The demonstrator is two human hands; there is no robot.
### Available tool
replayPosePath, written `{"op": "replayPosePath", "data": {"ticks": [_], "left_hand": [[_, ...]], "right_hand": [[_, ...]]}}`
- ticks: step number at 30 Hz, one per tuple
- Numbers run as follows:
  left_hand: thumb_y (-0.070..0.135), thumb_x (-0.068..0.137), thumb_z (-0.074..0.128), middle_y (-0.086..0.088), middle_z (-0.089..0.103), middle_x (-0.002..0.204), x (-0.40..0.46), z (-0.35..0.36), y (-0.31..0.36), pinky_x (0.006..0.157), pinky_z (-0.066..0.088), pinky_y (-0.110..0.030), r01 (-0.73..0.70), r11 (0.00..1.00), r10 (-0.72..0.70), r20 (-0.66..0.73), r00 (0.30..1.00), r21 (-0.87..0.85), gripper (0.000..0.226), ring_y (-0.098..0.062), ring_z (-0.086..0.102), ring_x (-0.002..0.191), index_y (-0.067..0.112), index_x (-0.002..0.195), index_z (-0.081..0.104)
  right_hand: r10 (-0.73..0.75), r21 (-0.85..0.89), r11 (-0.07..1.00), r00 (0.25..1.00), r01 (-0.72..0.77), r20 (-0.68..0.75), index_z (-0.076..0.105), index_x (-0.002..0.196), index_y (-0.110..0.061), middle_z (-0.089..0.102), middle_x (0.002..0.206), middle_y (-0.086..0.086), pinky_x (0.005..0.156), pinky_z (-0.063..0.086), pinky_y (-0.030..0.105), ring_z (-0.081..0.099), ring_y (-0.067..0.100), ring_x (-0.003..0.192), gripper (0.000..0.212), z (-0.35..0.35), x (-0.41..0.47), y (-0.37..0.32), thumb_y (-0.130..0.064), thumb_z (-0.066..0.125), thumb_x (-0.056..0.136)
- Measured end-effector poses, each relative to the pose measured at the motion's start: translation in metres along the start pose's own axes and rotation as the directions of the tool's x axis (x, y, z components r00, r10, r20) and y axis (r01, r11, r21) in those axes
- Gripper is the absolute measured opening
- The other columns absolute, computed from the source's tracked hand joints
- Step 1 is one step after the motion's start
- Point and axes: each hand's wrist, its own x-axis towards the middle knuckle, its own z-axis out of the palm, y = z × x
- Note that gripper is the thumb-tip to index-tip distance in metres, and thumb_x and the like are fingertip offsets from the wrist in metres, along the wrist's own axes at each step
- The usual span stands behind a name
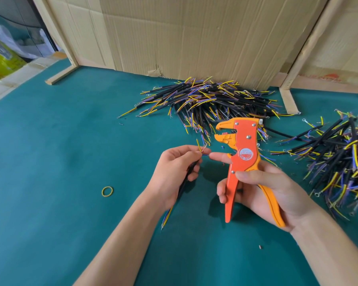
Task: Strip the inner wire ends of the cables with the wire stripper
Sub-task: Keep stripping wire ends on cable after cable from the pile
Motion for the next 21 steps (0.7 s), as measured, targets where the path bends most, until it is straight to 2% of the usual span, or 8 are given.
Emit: {"op": "replayPosePath", "data": {"ticks": [7, 12, 16, 19, 21], "left_hand": [[-0.002, 0.096, 0.051, -0.002, 0.048, 0.069, -0.0014, -0.0020, 0.0026, 0.048, 0.032, -0.021, -0.011, 0.999, 0.012, 0.041, 0.999, -0.031, 0.022, -0.015, 0.041, 0.061, 0.007, 0.093, 0.070], [-0.006, 0.094, 0.055, -0.011, 0.044, 0.075, -0.0031, -0.0028, 0.0032, 0.049, 0.031, -0.022, -0.031, 0.997, 0.034, 0.042, 0.999, -0.065, 0.021, -0.016, 0.043, 0.060, 0.011, 0.087, 0.065], [-0.006, 0.093, 0.060, -0.010, 0.050, 0.071, -0.0031, -0.0019, 0.0015, 0.048, 0.037, -0.022, -0.073, 0.993, 0.073, -0.001, 0.997, -0.088, 0.016, -0.018, 0.048, 0.058, 0.007, 0.088, 0.067], [-0.005, 0.091, 0.065, -0.013, 0.053, 0.071, -0.0029, -0.0007, -0.0023, 0.049, 0.040, -0.024, -0.141, 0.989, 0.139, -0.068, 0.988, -0.034, 0.016, -0.021, 0.051, 0.058, 0.009, 0.086, 0.071], [-0.003, 0.090, 0.067, -0.013, 0.056, 0.069, -0.0024, -0.0006, -0.0045, 0.049, 0.040, -0.025, -0.184, 0.983, 0.185, -0.096, 0.978, 0.013, 0.017, -0.024, 0.051, 0.058, 0.011, 0.085, 0.074]], "right_hand": [[0.016, 0.022, 1.000, 1.000, -0.016, 0.009, 0.063, 0.135, -0.008, 0.062, 0.089, 0.036, 0.077, 0.054, 0.042, 0.059, 0.042, 0.081, 0.055, 0.0011, -0.0003, 0.0006, -0.018, 0.071, 0.082], [0.006, 0.055, 0.998, 1.000, -0.006, -0.011, 0.065, 0.132, -0.005, 0.060, 0.086, 0.035, 0.073, 0.055, 0.041, 0.061, 0.041, 0.078, 0.055, 0.0040, -0.0002, -0.0007, -0.017, 0.070, 0.079], [-0.003, 0.051, 0.999, 1.000, 0.004, -0.020, 0.064, 0.133, -0.004, 0.059, 0.085, 0.035, 0.072, 0.055, 0.040, 0.061, 0.041, 0.078, 0.057, 0.0035, -0.0009, -0.0026, -0.017, 0.071, 0.078], [-0.004, 0.046, 0.999, 1.000, 0.004, -0.007, 0.063, 0.134, -0.003, 0.060, 0.085, 0.034, 0.073, 0.055, 0.040, 0.061, 0.041, 0.078, 0.066, 0.0019, -0.0011, -0.0037, -0.020, 0.082, 0.073], [0.001, 0.040, 0.999, 1.000, 0.000, -0.012, 0.062, 0.135, -0.003, 0.061, 0.087, 0.034, 0.075, 0.056, 0.041, 0.062, 0.040, 0.079, 0.066, 0.0000, -0.0008, -0.0039, -0.021, 0.082, 0.074]]}}
